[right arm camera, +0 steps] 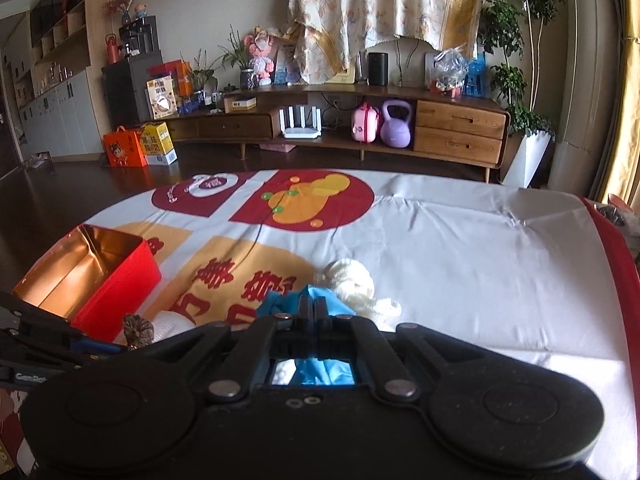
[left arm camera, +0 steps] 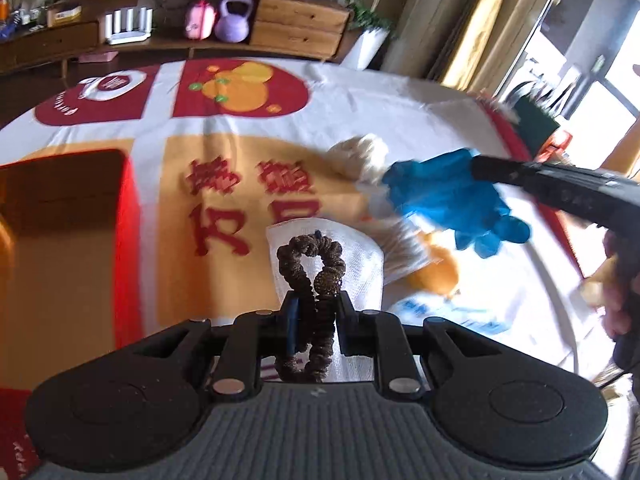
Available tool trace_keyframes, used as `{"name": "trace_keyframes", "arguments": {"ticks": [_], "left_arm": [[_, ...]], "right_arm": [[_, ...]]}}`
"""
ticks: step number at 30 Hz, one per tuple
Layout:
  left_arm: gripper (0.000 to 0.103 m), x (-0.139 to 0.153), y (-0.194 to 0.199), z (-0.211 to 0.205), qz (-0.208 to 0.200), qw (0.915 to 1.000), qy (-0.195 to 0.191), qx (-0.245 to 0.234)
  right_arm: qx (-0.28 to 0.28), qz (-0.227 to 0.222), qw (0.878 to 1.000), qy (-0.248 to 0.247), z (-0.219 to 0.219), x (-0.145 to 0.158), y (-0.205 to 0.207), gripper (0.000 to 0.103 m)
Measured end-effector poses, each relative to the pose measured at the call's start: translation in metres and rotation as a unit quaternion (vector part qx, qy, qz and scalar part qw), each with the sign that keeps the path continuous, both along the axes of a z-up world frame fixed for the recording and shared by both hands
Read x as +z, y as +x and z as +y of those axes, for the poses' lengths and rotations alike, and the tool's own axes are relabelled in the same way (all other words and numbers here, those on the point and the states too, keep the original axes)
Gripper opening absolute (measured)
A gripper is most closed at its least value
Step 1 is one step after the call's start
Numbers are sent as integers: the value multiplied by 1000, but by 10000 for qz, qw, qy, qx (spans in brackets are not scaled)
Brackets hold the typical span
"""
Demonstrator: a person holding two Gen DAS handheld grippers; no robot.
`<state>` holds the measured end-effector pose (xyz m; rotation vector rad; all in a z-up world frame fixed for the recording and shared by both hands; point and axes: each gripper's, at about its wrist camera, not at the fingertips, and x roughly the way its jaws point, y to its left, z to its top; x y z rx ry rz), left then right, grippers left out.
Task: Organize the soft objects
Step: 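Lift the bracelet with the left tool while the right tool carries the gloves toward the red tin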
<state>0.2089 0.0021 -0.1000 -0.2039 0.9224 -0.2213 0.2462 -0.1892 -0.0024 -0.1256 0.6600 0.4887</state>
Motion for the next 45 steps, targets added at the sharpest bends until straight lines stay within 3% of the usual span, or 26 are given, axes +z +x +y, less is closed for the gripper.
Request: {"name": "trace_keyframes", "arguments": {"ticks": [4,9,10,13,15,23,25,28,30,34,40,45], "left_arm": [[19,-8,-4,7,149,9999,-20,66],[21,-6,-17,4,43,9999,44,-97],[27,-4,-21,4,-18,9999,39,-130],[69,-3,-26,6,-75,9999,9,-150],[69,-3,-30,8,-70,9999,-23,-153],[69,-10,-39,-7,-145,9974,519,-471],[62,-17,-38,-10,-53,9973,575,-454],[39,-23,-35,-6,61,9984,456,-328],[38,-21,-38,-8,-2,9977,586,-355],[11,-17,-45,-11,-175,9956,842,-360],[8,-10,-50,-13,-338,9950,864,-379],[9,-20,-45,-12,-63,9963,742,-420]], "right_arm": [[19,43,10000,-14,1,-4,-5,0],[32,113,9999,-12,2,-10,-7,0],[43,130,9999,-7,3,-11,-8,0],[62,152,9999,-6,3,-13,-10,0],[64,155,9999,9,3,-13,-11,0],[76,168,9998,6,4,-14,-13,0],[84,171,9998,-3,5,-14,-13,0],[64,189,9998,-4,4,-16,-14,0],[49,209,9998,-5,4,-18,-13,0],[29,228,9997,4,3,-21,-13,0],[70,190,9998,12,2,-18,-13,0],[65,182,9998,16,2,-19,-14,0]]}}
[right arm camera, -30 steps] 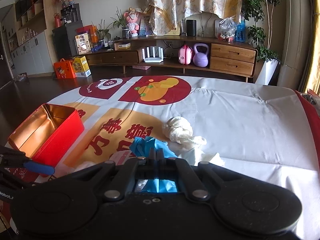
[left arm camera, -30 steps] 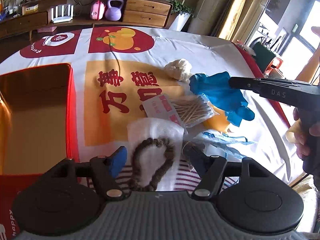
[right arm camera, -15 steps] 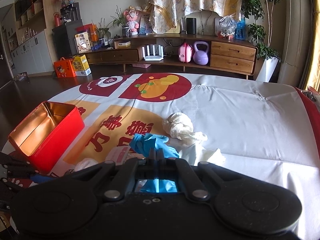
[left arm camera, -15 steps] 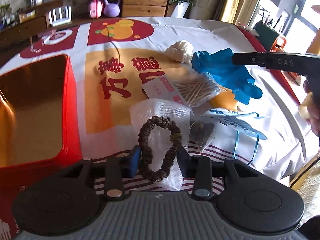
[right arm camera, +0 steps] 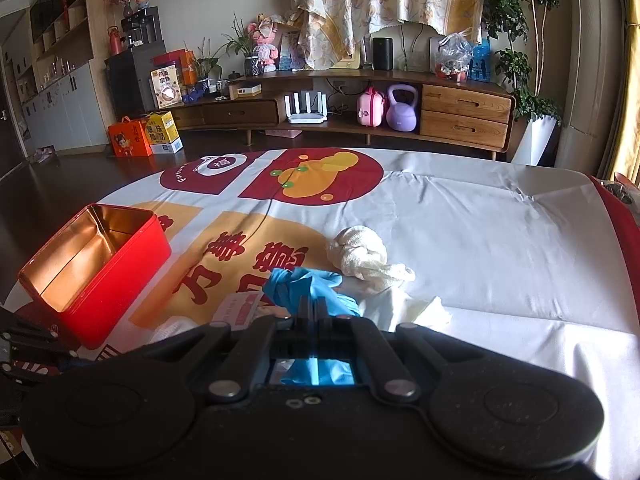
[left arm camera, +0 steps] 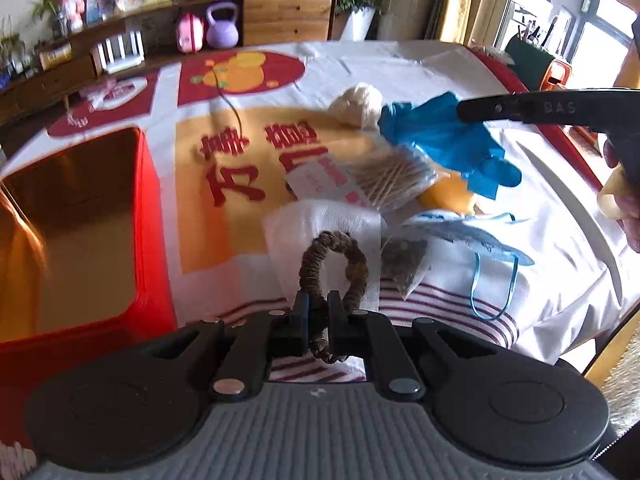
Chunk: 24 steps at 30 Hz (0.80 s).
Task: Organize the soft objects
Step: 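Lift the bracelet with the left tool while the right tool carries the gloves toward the red tin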
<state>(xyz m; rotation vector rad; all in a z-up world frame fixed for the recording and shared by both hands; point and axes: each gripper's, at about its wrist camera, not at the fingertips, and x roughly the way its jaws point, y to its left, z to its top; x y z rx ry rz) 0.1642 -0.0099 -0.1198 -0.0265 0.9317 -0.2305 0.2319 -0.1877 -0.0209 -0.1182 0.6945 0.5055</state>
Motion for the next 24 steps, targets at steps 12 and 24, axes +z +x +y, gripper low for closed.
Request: {"name": "trace_keyframes", "arguments": {"ticks": [12,24], "left_arm": [[12,-21,11,-2,296,9995,76,31],[7,28,-1,5,-450,9987,92,209]], "right_arm": [[-6,89,10000,-4,-1,-4,-1,0],[31,-112,9999,43,0,17,-9,0]]}}
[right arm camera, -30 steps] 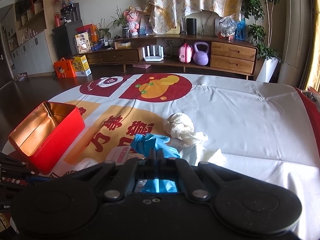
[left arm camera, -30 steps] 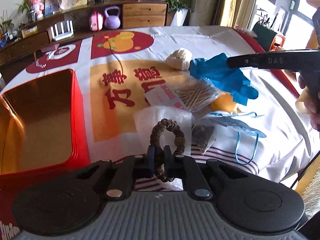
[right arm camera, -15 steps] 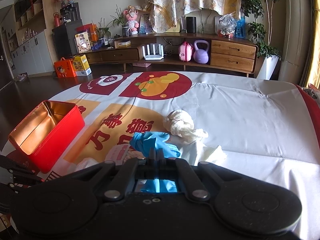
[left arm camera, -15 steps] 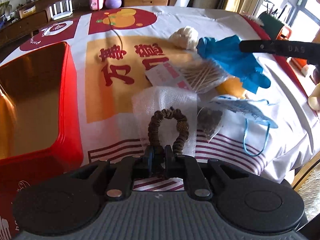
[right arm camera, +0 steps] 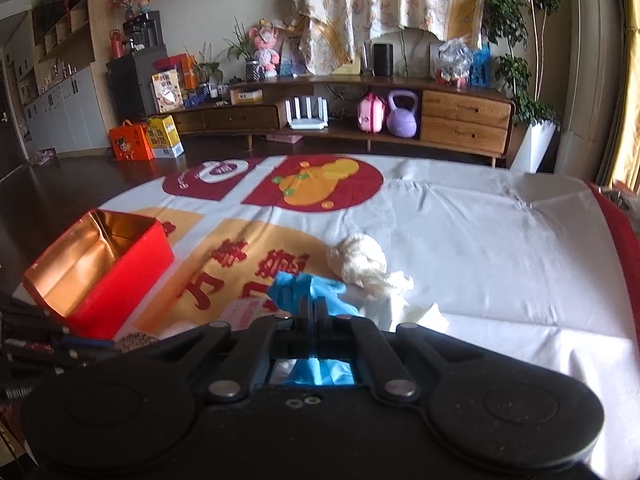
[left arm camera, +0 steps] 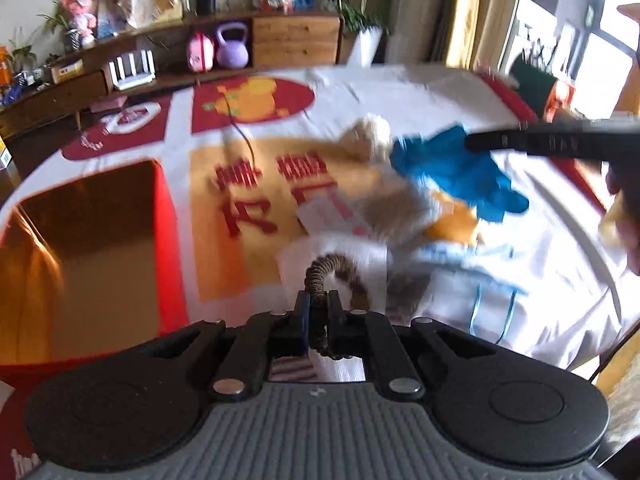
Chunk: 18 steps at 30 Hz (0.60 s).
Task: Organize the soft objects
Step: 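Lift the bracelet with the left tool while the right tool carries the gloves toward the red tin, then lower the bracelet into the red tin and open the left tool while the right tool releases the gloves inside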
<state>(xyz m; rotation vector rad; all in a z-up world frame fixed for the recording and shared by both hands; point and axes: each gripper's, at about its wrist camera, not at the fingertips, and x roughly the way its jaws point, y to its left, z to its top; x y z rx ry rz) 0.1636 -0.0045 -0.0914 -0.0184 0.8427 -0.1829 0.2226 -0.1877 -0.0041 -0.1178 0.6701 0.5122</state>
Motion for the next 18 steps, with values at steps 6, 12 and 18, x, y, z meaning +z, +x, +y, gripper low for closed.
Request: {"name": "trace_keyframes", "arguments": {"ticks": [6,12,18], "left_arm": [[7,33,2,25,-213,9988,-316,317],[7,61,2,47,-461,9966,-501,467],[7,75,1,78,-574,9947,-440,724]], "right_arm": [[160,-238,9995,89,9,30,-10,0],[455,-340,9980,285,29,59,-19,0],[914,-385,9945,331,69,76,-26,0]]}}
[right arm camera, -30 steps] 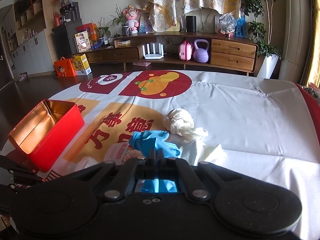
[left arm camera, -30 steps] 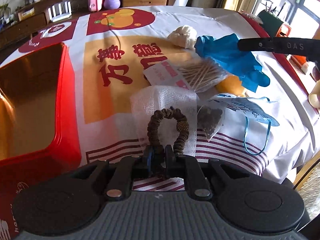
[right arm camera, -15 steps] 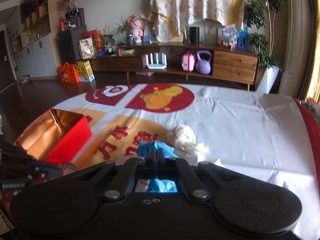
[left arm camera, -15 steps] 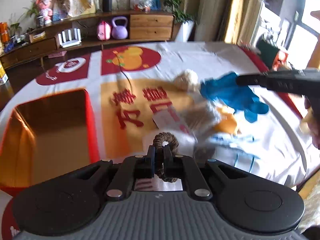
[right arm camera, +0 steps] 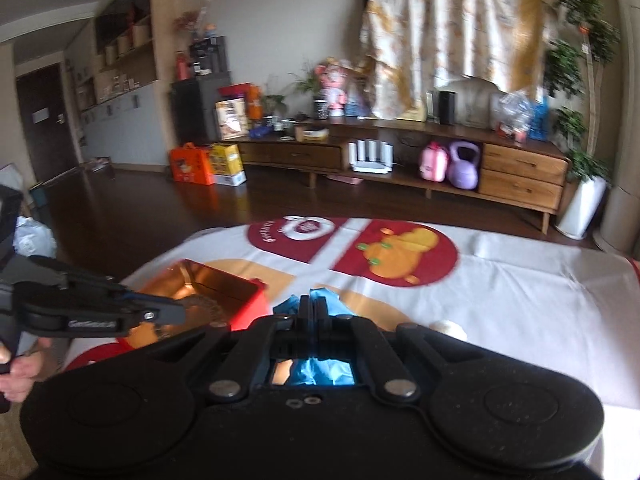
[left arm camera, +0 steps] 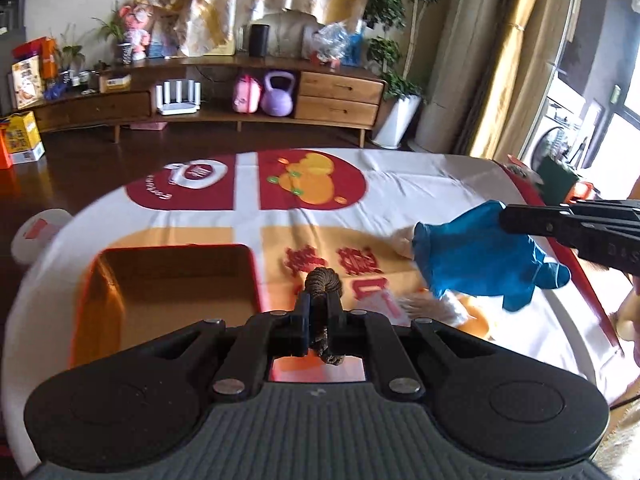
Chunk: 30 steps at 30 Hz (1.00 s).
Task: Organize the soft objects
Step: 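Lower the bracelet into the red tin and open the left tool while the right tool releases the gloves inside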
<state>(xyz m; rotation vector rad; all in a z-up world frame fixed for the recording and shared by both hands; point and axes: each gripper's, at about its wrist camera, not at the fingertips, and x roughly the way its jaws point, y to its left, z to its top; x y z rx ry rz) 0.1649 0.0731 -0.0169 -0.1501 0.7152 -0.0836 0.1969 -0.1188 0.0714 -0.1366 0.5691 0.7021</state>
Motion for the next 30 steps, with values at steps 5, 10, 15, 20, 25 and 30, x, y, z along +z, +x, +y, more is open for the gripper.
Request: {"name": "trace_keyframes", "arguments": {"ticks": [5,10,15,20,25,30], "left_arm": [[7,4,-2,30,6,9997,58,241],[7,-1,-2,64,86,9986,37,512],[8,-13,3,94,210,9966,15,798],[8,-27,14,120,353,9940,10,1033],[8,-40,26,135,430,9920,-39,1186],[8,-56,35,142,567,9907,-110,1235]], "right_arm": [[370,-24,9993,21,43,5,-1,0],[663,32,9978,-51,88,-3,0,0],[778,151,9968,-138,128,-18,2,0],[802,232,9962,-232,159,-34,6,0],[816,346,9955,-334,183,-56,13,0],[841,578,9934,-533,195,-80,16,0]]}}
